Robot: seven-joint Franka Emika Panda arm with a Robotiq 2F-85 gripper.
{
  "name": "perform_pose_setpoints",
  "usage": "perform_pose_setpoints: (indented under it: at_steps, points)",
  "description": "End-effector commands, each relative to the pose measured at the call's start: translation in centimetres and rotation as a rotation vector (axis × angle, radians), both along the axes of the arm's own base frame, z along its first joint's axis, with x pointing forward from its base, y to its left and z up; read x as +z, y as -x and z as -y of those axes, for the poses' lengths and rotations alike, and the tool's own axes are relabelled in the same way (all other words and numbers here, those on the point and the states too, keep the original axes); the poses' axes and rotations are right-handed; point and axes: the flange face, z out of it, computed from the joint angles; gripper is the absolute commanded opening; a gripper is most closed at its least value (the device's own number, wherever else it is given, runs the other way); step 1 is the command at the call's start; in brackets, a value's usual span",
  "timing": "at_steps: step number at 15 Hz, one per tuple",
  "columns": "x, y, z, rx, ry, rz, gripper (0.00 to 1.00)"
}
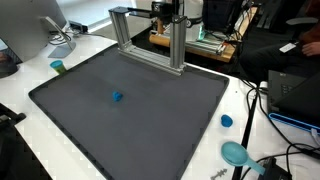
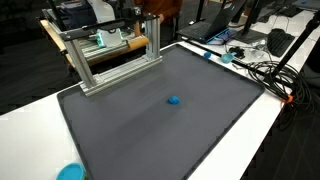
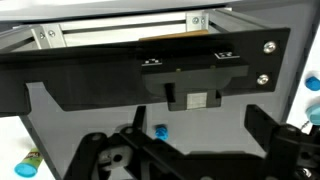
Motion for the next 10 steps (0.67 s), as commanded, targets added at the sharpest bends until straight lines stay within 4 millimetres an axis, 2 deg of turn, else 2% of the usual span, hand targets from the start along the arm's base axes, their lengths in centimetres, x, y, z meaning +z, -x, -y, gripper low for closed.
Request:
perform_pose_setpoints:
  at_steps: [1, 10]
  points:
    - [0.0, 0.2, -0.5, -0.025, -0.005, -0.028, 1.00]
    - [-1.7, -0.4, -0.4, -0.060, -0.002, -0.056, 1.00]
